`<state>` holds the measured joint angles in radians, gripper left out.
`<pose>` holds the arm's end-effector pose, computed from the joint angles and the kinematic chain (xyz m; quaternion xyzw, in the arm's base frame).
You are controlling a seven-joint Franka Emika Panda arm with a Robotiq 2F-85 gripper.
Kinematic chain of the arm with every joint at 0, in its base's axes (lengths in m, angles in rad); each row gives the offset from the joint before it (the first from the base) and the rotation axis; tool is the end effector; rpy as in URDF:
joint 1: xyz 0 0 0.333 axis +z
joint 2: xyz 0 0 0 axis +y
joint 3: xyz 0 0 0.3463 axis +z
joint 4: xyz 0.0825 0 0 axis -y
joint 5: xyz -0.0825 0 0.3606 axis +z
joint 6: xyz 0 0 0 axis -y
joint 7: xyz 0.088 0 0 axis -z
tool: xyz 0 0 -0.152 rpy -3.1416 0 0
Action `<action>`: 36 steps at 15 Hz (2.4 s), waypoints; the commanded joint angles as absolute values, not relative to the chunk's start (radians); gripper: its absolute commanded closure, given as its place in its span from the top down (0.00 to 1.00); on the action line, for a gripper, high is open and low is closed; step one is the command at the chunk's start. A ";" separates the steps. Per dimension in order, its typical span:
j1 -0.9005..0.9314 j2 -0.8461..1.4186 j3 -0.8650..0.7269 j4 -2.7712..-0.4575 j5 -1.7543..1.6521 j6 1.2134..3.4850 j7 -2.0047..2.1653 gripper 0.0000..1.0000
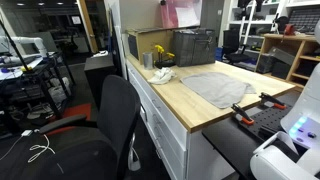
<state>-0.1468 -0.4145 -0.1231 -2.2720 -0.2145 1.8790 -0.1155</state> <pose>0.3757 -0.1349 0.5103 0.9961 -0.0405 -0.0046 0.0782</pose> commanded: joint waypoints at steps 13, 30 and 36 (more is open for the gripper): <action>-0.141 -0.414 -0.128 -2.269 -0.216 1.876 -0.114 1.00; -0.005 -0.167 0.128 -2.106 -0.091 1.822 0.382 1.00; 0.001 0.073 0.075 -2.024 -0.116 1.851 0.364 1.00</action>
